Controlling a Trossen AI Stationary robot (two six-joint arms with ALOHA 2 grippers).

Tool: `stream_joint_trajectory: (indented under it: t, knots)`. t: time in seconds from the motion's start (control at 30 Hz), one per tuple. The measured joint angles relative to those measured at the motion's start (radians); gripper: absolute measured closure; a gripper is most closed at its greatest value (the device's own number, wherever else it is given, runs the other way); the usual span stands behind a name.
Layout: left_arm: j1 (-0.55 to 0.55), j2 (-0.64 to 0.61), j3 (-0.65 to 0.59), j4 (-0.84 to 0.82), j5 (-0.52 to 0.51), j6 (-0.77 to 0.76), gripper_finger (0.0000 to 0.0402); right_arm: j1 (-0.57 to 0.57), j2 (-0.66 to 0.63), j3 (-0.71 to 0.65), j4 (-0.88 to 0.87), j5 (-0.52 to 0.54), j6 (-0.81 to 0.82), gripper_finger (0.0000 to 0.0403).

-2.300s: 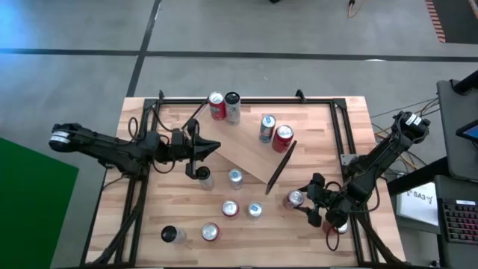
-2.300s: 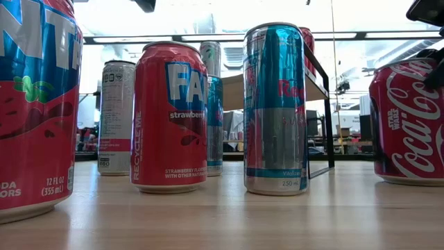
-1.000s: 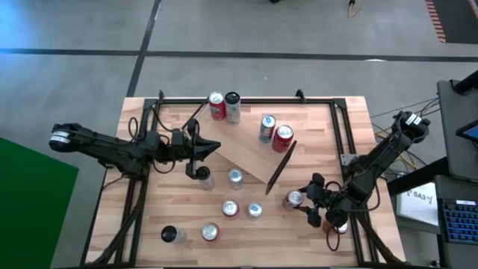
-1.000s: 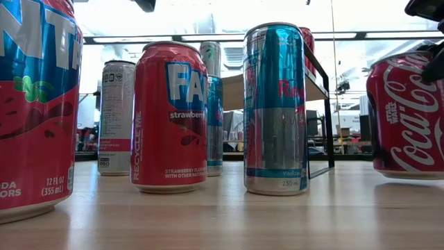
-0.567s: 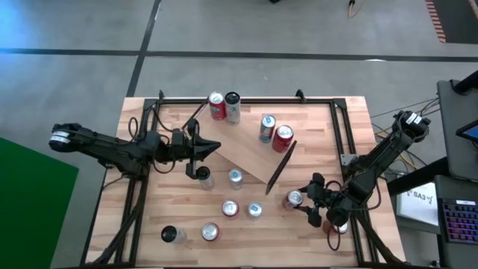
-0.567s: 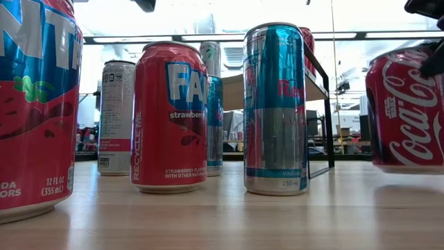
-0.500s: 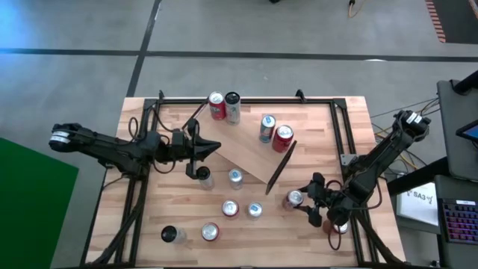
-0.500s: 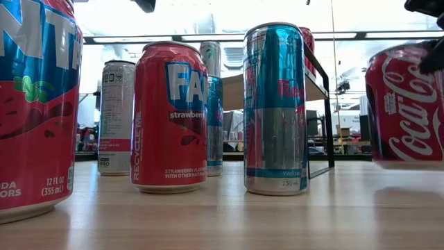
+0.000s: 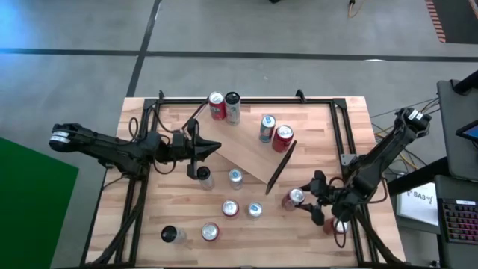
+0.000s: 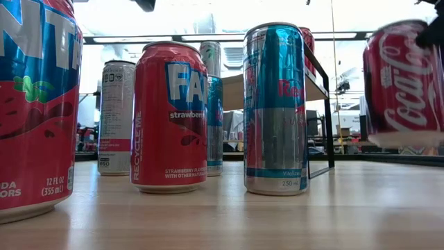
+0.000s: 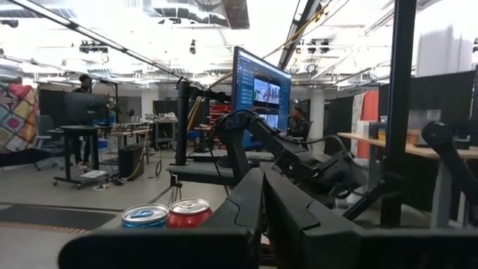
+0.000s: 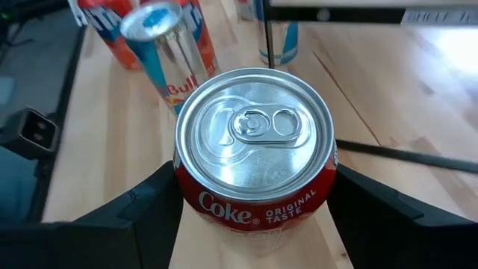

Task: Place canned beverage on shelf
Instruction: Put the red/white soda can on the shelf

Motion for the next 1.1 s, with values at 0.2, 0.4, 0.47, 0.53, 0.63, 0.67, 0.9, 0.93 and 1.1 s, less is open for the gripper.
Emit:
stream_joint_trajectory:
  t: [0.2,0.4,0.47,0.53,0.63,0.67,0.9,0.93,1.1]
  knots:
    - [0.0,0.0,0.0,-0.002,0.0,0.043,0.0402,-0.001,-0.049,0.043,-0.006,0.013,-0.047,0.0124]
    - [0.001,0.0,0.0,-0.014,0.0,0.074,0.0402,-0.001,-0.058,0.127,-0.072,0.015,-0.075,0.0124]
    - [0.001,0.0,0.0,-0.014,0.0,0.085,0.0402,-0.001,-0.055,0.168,-0.113,0.015,-0.077,0.0124]
    - [0.001,0.0,0.0,-0.014,0.0,0.097,0.0402,-0.001,-0.052,0.205,-0.143,0.015,-0.085,0.0124]
    - [0.002,0.0,0.0,-0.014,0.0,0.101,0.0402,-0.001,-0.052,0.251,-0.184,0.009,-0.091,0.0124]
    - [0.002,0.0,0.0,-0.016,0.0,0.101,0.0402,-0.001,-0.052,0.265,-0.194,0.008,-0.091,0.0124]
    - [0.002,0.0,0.0,-0.021,-0.001,0.117,0.0402,-0.001,-0.031,0.353,-0.206,-0.018,-0.098,0.0124]
    - [0.002,0.0,0.0,-0.021,0.0,0.119,0.0402,-0.001,-0.024,0.366,-0.209,-0.018,-0.101,0.0124]
    - [0.002,0.0,0.0,-0.022,-0.001,0.12,0.0402,-0.001,0.036,0.437,-0.224,-0.039,-0.126,0.0124]
